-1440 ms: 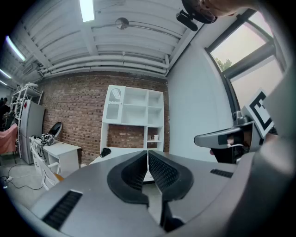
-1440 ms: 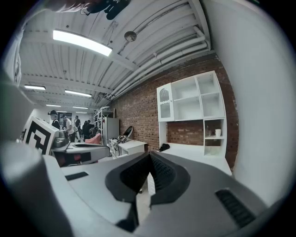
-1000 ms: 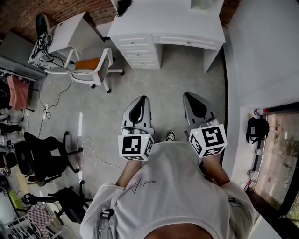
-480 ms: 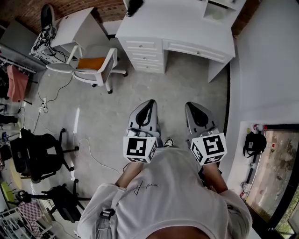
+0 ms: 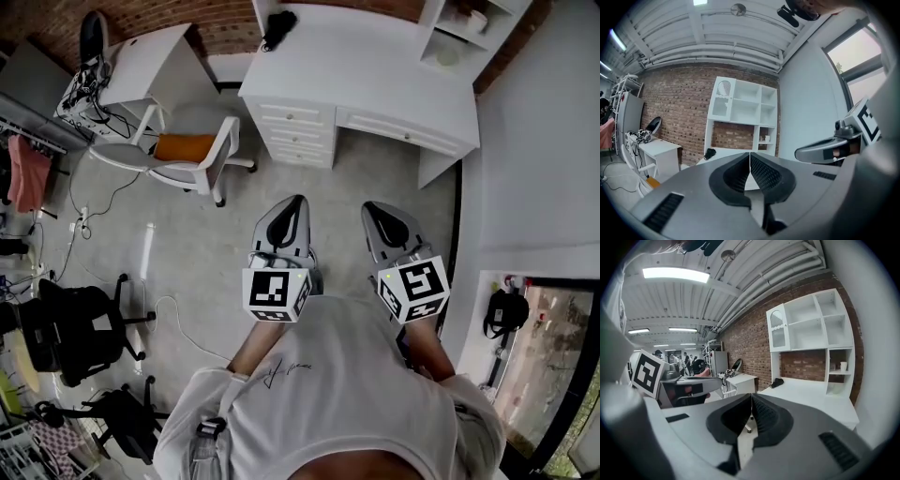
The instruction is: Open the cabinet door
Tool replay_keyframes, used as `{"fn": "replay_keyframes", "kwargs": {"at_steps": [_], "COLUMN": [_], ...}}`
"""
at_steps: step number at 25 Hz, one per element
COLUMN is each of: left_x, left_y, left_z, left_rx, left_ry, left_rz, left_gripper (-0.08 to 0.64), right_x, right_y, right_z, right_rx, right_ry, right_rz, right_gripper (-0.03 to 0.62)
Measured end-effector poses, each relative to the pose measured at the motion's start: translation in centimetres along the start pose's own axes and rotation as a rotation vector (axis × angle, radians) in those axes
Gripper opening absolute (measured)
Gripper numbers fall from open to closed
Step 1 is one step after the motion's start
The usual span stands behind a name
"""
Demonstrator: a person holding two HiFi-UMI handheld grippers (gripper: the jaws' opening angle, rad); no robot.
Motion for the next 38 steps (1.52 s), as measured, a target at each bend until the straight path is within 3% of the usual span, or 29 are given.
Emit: {"fn": "replay_keyframes", "kwargs": {"at_steps": [11,16,23,30,38], "left_x": [9.3,12.0,14.4,15.7,18.4], "left_y": [-4.7,-6.0,-8.2,-12.5,-22.2], "left_z": [2.8,3.1,1.6,0.9,3.1], "left_rx": [-0.053,-0.099,-0.035,-0.008,-0.027], "left_ry": [0.014,0.039,0.069,0.062,0.028], "left_rz": [-0.013,-0.048,-0.014,-0.021,-0.006], "left_gripper": [0.017,0.017,0.017,0.017,0.017], "right_x": [0.4,0.2,-1.6,-4.2,-11.0], "right_y": [-9.6,-11.7,-14.5,-18.9,-25.6], "right_z": [4.1,4.3,4.1,3.4,5.7], "right_rx": [0.014,0.031,0.068,0.094,0.054], "right_ry": [0.058,0.041,0.015,0.010,-0.012], "right_rz": [-0.028,-0.027,-0.043,-0.013,-0.004], "right_gripper": [0.026,0.026,0.026,0.026,0.026]}}
Point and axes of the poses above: the fingertips, and each gripper's own axes: y backward along the fingers, x to its left, z out of its top, the point moved 6 cm from there along y, backward along the fingers, and after that the axes turned 3 degrees about -x, right-handed, at the moved point
